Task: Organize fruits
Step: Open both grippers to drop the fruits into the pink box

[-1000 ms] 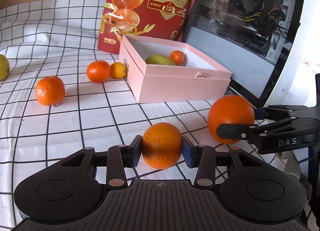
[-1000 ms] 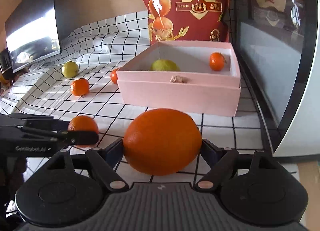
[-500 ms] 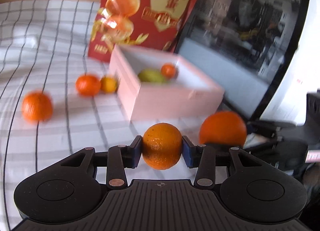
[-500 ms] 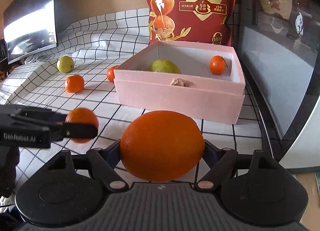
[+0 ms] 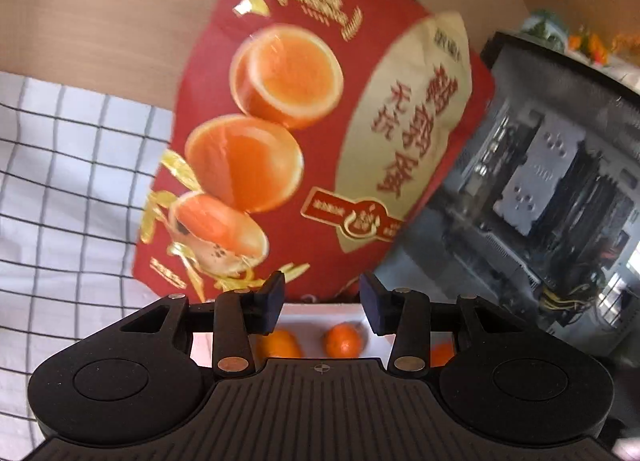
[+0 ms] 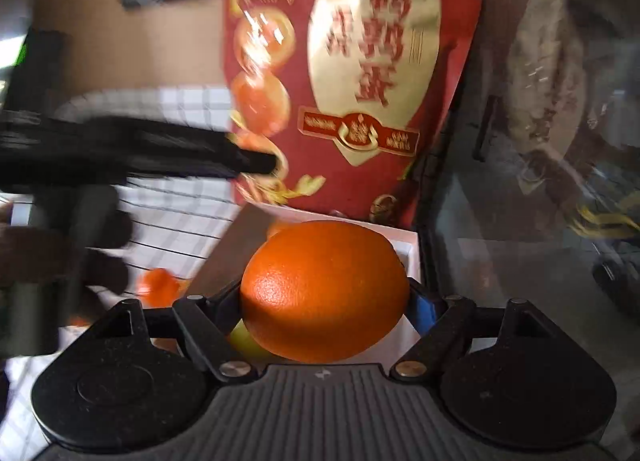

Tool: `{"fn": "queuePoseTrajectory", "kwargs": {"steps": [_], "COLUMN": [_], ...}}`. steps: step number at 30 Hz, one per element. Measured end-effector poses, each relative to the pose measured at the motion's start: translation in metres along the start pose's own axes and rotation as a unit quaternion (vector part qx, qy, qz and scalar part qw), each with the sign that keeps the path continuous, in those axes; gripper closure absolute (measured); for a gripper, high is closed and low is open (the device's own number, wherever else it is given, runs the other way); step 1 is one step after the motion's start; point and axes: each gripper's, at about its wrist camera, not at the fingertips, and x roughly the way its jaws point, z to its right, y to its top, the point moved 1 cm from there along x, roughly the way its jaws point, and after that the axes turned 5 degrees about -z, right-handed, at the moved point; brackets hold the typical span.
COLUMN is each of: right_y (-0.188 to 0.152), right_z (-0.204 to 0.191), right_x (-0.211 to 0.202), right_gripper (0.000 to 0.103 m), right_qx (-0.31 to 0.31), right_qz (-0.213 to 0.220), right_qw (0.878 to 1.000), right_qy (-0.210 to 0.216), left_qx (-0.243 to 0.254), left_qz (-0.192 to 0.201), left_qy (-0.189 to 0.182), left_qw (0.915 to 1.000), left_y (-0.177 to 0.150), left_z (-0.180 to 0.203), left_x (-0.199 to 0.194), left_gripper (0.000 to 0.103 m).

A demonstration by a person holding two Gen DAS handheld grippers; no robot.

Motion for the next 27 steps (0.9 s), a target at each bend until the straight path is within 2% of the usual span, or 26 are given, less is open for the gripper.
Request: {"fn": "queuePoseTrajectory", "kwargs": {"steps": [3, 7, 10, 12, 14, 16, 18, 21, 25, 27], "right_y": [0.014, 0.012, 0.004, 0.007, 0.017, 0.025, 0.029, 0.025, 0.009, 0.006], "right_z": [0.010, 0.023, 0.031, 0.030, 0.024, 0.017, 0.001, -0.040, -0.109, -0.142], "right_x": [0.043, 0.090, 0.096, 0.085, 0.064, 0.038, 0.015, 0.002, 0.014, 0.021], "right_gripper": [0.021, 0.022, 0.021, 0.022, 0.023, 0.021, 0.016, 0.015, 0.015, 0.015], "right_qx": [0.027, 0.081, 0.114, 0.099, 0.074, 0.060, 0.032, -0.020, -0.078, -0.106], "right_qz": [-0.056, -0.133, -0.143, -0.129, -0.094, -0.054, -0.016, 0.024, 0.047, 0.030], "right_qw": [0.998, 0.988, 0.983, 0.987, 0.992, 0.995, 0.997, 0.996, 0.993, 0.993], "right_qy": [-0.007, 0.014, 0.016, -0.010, -0.041, -0.058, -0.070, -0.080, -0.072, -0.030], "left_qx": [0.021, 0.026, 0.039, 0.046, 0.039, 0.010, -0.024, -0.077, -0.088, -0.117], "left_qz": [0.015, 0.015, 0.026, 0.048, 0.070, 0.097, 0.137, 0.149, 0.185, 0.185], "left_qy": [0.030, 0.052, 0.089, 0.126, 0.154, 0.170, 0.192, 0.229, 0.273, 0.254], "left_qw": [0.9992, 0.9982, 0.9949, 0.9898, 0.9848, 0.9806, 0.9716, 0.9588, 0.9399, 0.9422], "left_y": [-0.011, -0.030, -0.048, -0.058, -0.064, -0.067, -0.071, -0.067, -0.060, -0.061], "left_z": [-0.015, -0.043, -0.062, -0.076, -0.093, -0.116, -0.141, -0.172, -0.193, -0.209], "left_x": [-0.025, -0.064, -0.096, -0.120, -0.139, -0.156, -0.170, -0.190, -0.218, -0.223], "left_gripper": [0.057, 0.057, 0.057, 0.057, 0.057, 0.057, 0.057, 0.058, 0.057, 0.057]}}
